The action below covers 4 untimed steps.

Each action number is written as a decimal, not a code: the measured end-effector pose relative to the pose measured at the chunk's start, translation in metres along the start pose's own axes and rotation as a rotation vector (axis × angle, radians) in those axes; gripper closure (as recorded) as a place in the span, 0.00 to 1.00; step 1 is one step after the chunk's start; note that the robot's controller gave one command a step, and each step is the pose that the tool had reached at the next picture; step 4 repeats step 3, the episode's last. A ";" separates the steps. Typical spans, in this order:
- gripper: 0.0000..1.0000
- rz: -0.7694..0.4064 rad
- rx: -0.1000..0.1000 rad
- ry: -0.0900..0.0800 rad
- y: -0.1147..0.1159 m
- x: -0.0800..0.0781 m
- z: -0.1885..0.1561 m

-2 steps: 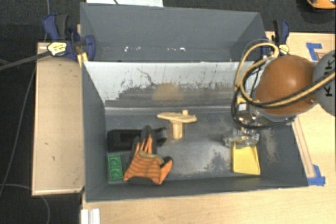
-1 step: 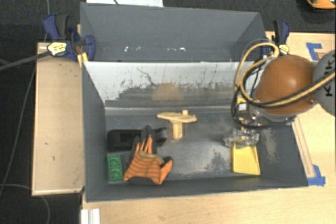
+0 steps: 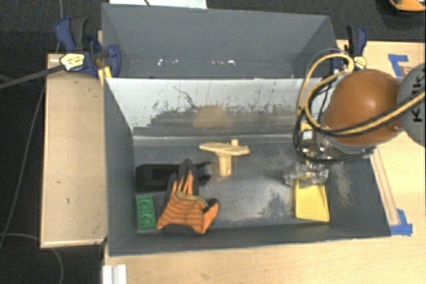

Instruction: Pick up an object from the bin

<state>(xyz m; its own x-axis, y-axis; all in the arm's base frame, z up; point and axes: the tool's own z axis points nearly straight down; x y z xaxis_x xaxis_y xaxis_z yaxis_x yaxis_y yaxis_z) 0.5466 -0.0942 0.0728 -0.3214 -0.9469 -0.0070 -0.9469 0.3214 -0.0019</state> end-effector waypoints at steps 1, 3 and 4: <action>1.00 0.003 0.000 -0.001 0.000 -0.001 -0.013; 1.00 0.008 -0.008 -0.003 0.003 -0.002 -0.049; 1.00 0.008 -0.008 -0.003 0.003 -0.002 -0.049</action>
Offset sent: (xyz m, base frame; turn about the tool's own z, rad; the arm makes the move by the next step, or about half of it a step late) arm -0.0004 0.0005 0.0178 0.0015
